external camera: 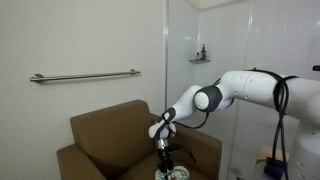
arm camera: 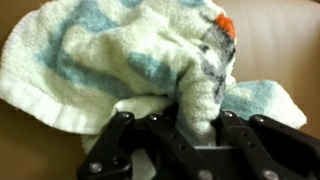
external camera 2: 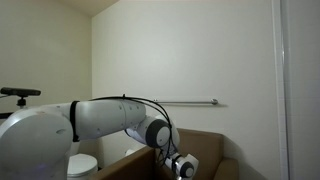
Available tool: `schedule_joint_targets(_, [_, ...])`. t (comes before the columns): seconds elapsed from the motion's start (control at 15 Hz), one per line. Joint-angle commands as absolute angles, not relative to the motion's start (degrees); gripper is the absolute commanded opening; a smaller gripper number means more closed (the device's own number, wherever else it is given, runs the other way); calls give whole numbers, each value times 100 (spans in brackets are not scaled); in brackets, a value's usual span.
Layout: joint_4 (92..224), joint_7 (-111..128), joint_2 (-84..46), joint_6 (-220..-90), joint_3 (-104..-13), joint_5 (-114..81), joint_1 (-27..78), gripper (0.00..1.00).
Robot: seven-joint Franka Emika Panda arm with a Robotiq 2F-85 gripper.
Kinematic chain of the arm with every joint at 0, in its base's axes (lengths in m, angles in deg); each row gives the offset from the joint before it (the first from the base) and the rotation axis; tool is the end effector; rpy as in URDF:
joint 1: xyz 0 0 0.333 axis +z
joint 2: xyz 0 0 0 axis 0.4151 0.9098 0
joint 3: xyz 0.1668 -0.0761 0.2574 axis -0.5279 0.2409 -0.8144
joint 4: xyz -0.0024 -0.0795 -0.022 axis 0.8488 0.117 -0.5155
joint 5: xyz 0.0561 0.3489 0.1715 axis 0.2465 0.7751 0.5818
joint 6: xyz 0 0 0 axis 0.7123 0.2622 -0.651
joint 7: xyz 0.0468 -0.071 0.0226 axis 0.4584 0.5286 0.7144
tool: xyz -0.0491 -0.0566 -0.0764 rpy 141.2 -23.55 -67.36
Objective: Use the towel to wipe the seat of the sofa.
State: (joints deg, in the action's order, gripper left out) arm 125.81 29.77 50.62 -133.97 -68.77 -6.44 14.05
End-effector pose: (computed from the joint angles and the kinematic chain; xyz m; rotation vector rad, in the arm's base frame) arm 0.6186 -0.0509 -0.1363 -2.7206 -0.0752 0.7220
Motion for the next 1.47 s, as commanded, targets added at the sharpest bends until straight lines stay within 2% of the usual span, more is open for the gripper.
schedule_joint_targets(0.0, [13292, 3280, 4865, -13440, -6963, -554, 1127, 8])
schedule_joint_targets(0.4, [14671, 3324, 4319, -13712, -7113, -240, 637, 8])
schedule_joint_targets(0.6, [14652, 3344, 4411, -13565, -7139, -192, 419, 8])
schedule_joint_targets(1.0, [13329, 3090, 4436, -12877, -7023, -252, 834, 8])
schedule_joint_targets(1.4, [11455, 2244, 4800, -13224, -6682, -389, 1496, 8])
